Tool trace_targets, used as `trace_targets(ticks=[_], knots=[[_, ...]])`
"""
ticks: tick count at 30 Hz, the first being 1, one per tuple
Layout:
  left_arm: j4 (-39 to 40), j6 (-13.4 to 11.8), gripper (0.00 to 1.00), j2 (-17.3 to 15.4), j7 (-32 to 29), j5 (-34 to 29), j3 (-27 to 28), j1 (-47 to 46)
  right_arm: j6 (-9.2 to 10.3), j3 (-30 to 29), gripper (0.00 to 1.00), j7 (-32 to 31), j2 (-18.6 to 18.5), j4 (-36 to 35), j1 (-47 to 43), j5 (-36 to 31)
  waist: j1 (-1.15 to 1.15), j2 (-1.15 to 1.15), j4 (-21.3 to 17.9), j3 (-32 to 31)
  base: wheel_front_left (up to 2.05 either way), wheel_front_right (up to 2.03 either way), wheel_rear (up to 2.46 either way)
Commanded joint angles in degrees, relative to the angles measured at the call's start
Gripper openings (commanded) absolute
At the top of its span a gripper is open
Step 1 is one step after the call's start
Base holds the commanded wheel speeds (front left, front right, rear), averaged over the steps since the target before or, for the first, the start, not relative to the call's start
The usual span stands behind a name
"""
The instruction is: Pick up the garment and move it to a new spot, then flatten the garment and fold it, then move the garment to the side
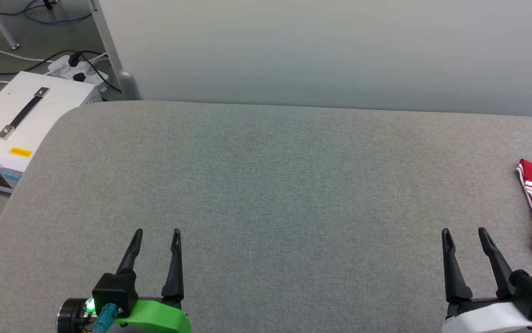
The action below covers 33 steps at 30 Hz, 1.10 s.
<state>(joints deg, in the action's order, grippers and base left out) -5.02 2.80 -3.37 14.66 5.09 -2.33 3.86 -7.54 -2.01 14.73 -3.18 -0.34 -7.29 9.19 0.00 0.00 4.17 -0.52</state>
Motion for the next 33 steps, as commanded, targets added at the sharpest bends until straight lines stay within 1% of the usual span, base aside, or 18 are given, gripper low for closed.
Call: trace_targets(ticks=[1,5,6,33], knots=[[-0.16,0.3,1.0,0.37,0.34,0.17,-0.05,0.95,0.05,0.02,1.0,0.27,0.13,0.04,-0.88,-0.32,0.0,0.0,-0.05,-0.04,0.0,0.0,0.0],[-0.48,0.14,1.0,0.4,0.34,0.04,-0.08,0.94,0.05,0.16,1.0,0.27,0.17,0.2,-0.82,-0.37,0.0,0.0,-0.13,-0.11,0.0,0.0,0.0],[-0.34,-0.01,0.0,0.04,0.0,0.0,-0.04,0.19,0.0,0.13,0.0,0.0,0.1,0.11,0.0,-0.05,0.0,0.0,-0.13,-0.12,0.0,0.0,0.0],[0.65,-0.49,0.0,0.08,-2.63,-0.88,0.39,-0.53,0.01,0.48,0.0,-2.59,0.14,0.16,1.27,-1.62,0.0,0.0,-0.85,-0.02,0.0,0.0,0.0]])
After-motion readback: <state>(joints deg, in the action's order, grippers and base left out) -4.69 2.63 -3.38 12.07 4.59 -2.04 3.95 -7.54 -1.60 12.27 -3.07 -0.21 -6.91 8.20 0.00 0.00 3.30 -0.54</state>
